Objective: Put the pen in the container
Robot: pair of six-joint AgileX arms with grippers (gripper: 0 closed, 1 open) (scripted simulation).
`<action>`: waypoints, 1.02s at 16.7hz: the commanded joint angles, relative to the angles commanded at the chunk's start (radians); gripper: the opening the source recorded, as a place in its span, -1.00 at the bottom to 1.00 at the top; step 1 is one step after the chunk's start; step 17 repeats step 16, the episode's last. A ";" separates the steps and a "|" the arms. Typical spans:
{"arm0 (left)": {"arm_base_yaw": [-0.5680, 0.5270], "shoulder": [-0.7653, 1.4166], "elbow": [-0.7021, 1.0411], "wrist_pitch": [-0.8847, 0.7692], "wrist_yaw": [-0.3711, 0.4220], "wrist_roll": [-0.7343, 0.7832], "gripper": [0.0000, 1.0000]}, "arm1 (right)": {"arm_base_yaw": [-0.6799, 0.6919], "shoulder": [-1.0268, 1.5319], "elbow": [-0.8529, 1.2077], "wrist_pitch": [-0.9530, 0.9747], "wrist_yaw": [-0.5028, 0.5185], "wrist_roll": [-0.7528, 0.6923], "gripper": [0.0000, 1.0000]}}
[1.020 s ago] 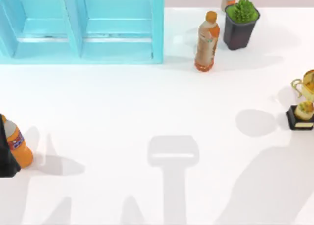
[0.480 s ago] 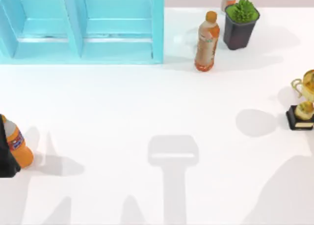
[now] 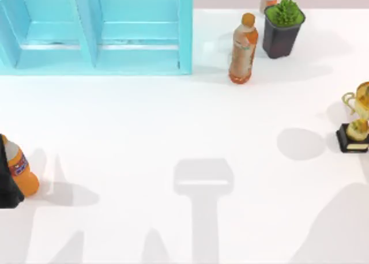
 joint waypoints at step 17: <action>0.000 0.000 0.000 0.000 0.000 0.000 1.00 | 0.000 0.000 0.000 0.000 0.000 0.000 1.00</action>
